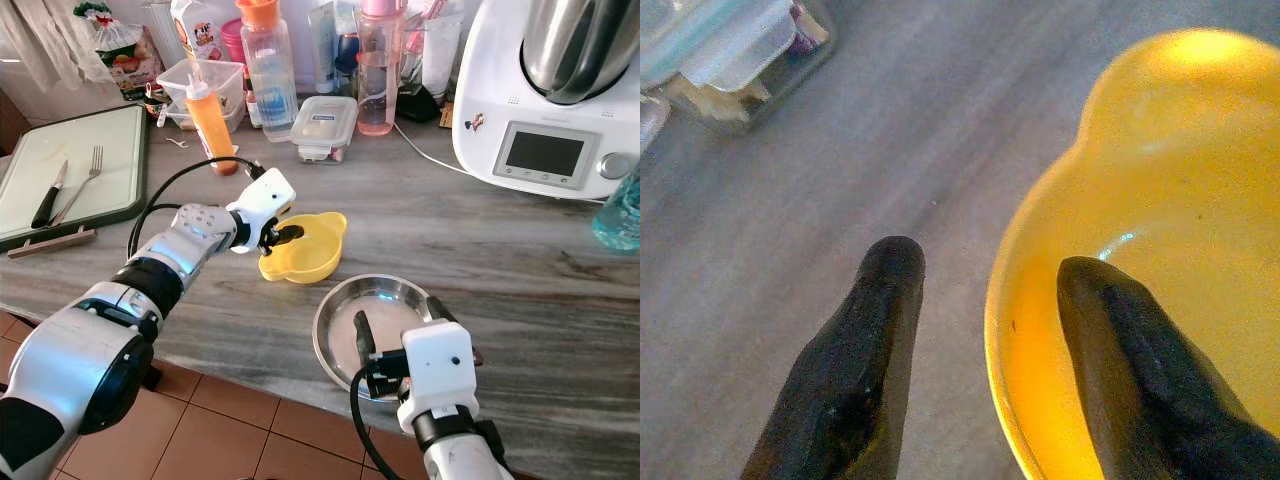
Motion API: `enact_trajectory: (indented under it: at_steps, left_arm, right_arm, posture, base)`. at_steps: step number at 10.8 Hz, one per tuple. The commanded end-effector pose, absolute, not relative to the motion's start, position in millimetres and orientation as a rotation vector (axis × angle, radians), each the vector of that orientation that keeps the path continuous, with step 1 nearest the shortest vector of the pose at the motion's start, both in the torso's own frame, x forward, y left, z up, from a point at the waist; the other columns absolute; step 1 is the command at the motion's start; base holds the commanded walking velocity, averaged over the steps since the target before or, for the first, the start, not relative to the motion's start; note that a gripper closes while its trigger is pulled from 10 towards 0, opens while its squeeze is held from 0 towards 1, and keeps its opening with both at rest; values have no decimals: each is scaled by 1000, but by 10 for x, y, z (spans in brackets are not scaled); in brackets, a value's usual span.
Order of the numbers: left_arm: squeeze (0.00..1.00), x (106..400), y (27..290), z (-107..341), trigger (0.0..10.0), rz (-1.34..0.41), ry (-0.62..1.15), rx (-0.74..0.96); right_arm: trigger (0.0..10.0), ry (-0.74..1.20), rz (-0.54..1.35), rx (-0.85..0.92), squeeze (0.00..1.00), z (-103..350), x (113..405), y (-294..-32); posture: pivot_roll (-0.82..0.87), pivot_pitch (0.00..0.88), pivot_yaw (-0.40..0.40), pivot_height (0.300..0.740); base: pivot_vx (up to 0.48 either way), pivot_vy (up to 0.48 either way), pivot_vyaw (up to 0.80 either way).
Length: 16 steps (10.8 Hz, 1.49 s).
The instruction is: Setting the table
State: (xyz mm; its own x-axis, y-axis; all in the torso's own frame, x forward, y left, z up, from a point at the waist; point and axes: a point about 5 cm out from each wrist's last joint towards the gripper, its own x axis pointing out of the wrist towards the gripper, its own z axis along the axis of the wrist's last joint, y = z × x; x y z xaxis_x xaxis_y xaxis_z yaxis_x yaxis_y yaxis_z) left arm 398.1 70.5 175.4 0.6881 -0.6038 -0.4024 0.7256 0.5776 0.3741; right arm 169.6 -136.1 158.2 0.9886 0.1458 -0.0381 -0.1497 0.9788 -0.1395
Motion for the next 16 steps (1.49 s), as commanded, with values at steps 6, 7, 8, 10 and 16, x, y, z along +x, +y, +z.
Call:
enact_trajectory:
  at_steps: [6,7,8,10,16]
  left_arm:
    - [1000,4005,793,1907,10000,-868,256,555]
    - [1000,4017,807,1940,10000,-861,248,558]
    - [1000,4026,814,1972,10000,-856,238,557]
    - [1000,4043,831,2048,10000,-855,218,568]
    - [1000,4177,1155,2559,10000,-538,-93,346]
  right_arm:
    - [10000,46,151,-132,0,1539,1697,-1360]
    - [10000,48,156,-120,0,1534,1703,-1353]
    - [10000,49,161,-110,0,1532,1710,-1343]
    - [10000,42,153,-117,0,1533,1726,-1349]
    - [10000,45,116,-94,0,1489,1772,-1392]
  posture:
    - [-86,92,112,740]
    - [-82,92,111,740]
    - [-79,92,111,740]
    - [-72,89,111,740]
    - [-51,85,97,740]
  base:
    - [0,0,0]
    - [0,0,0]
    - [0,0,0]
    - [0,0,0]
    - [0,0,0]
